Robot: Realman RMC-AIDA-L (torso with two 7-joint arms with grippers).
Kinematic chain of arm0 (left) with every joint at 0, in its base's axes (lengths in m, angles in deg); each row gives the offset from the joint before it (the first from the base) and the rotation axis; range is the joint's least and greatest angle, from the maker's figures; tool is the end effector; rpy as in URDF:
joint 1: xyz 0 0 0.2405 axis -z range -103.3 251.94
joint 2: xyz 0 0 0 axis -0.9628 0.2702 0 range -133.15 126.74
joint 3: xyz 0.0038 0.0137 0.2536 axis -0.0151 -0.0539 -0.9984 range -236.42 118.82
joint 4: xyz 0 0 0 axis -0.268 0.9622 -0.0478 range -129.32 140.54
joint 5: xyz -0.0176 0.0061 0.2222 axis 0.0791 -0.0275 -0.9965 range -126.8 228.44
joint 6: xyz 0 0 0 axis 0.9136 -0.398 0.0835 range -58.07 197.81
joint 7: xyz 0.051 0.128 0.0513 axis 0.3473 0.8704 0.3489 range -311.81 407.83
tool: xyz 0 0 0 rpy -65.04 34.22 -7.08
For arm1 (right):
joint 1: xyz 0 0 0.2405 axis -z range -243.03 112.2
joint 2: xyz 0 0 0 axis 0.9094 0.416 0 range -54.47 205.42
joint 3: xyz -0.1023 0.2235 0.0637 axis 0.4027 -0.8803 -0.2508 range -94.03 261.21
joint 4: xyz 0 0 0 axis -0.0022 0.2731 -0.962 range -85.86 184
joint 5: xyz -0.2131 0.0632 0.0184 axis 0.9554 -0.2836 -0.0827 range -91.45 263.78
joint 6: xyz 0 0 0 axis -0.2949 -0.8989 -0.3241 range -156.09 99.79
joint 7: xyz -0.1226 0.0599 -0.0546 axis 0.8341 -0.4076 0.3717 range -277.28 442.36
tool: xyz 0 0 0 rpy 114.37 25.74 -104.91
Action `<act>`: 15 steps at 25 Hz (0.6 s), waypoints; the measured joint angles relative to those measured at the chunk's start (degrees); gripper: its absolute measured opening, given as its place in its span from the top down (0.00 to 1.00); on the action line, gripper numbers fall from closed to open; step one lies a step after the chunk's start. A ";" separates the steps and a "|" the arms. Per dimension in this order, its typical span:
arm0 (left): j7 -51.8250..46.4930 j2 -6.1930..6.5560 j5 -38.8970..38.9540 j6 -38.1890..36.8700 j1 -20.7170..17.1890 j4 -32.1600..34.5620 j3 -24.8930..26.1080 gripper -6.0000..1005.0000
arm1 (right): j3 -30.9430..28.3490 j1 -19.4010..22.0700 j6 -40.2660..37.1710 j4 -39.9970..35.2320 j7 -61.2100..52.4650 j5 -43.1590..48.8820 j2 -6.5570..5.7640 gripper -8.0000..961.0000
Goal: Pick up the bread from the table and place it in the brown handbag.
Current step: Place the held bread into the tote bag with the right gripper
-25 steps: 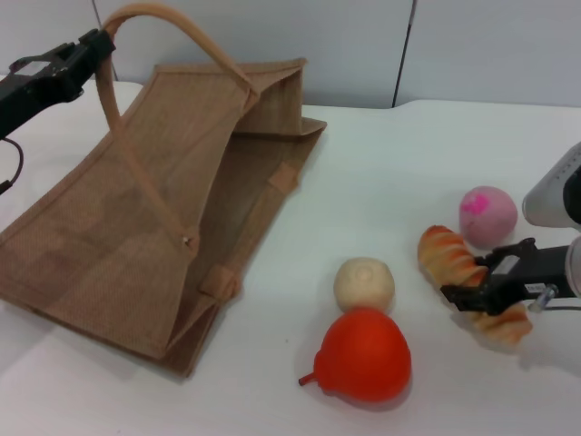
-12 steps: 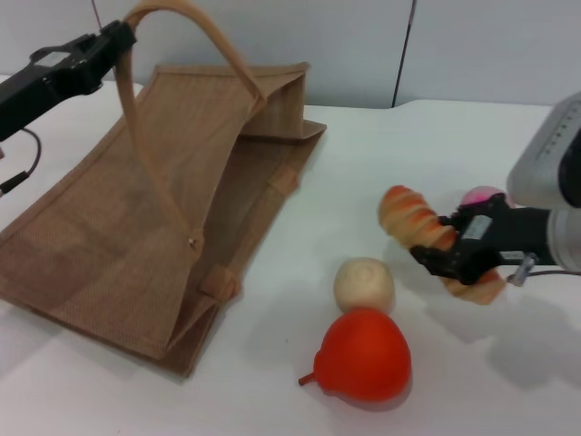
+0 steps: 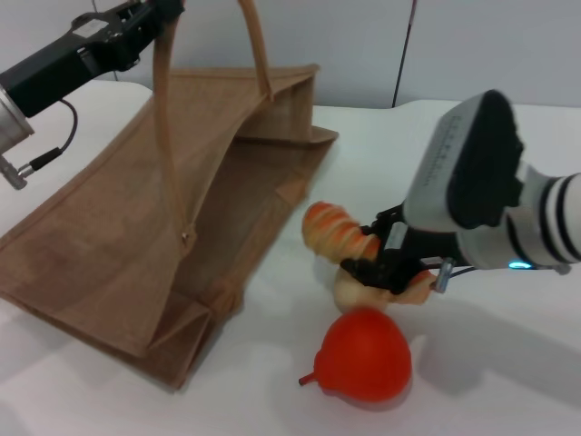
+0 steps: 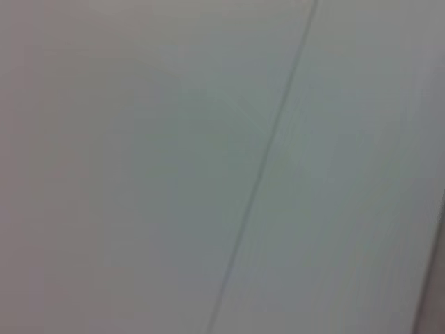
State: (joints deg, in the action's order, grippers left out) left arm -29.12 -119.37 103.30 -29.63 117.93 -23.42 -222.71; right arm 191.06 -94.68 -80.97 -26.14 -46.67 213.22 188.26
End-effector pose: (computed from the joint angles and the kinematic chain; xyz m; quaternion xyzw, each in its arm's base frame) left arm -0.2493 0.3829 0.0781 -0.7985 -0.2421 -0.4879 0.2565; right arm 0.1458 0.3594 -0.0758 -0.9787 0.0734 -0.0494 0.1853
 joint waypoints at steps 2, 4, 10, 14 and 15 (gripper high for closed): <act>-0.36 0.07 0.10 -1.60 0.26 0.01 0.00 0.88 | 1.21 -1.22 0.86 1.07 0.00 0.00 0.50 0.56; -0.77 0.13 0.19 -2.95 0.49 0.02 0.00 0.88 | 2.21 -2.32 1.68 1.95 0.00 0.01 1.14 0.56; -1.79 0.15 0.42 -5.93 1.28 0.01 0.00 0.88 | 6.40 -5.55 4.78 3.78 0.04 0.04 2.41 0.56; -2.28 0.12 0.48 -7.40 1.67 -0.04 0.00 0.88 | 10.43 -7.97 8.54 4.94 0.06 0.03 2.77 0.57; -2.41 0.11 0.48 -7.72 1.72 -0.01 0.00 0.88 | 11.52 -8.71 9.76 5.55 0.06 0.03 2.83 0.58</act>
State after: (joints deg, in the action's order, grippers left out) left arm -31.52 -119.25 103.78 -37.34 119.65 -23.43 -222.71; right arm 202.58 -103.39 -71.20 -20.59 -46.61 213.26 191.10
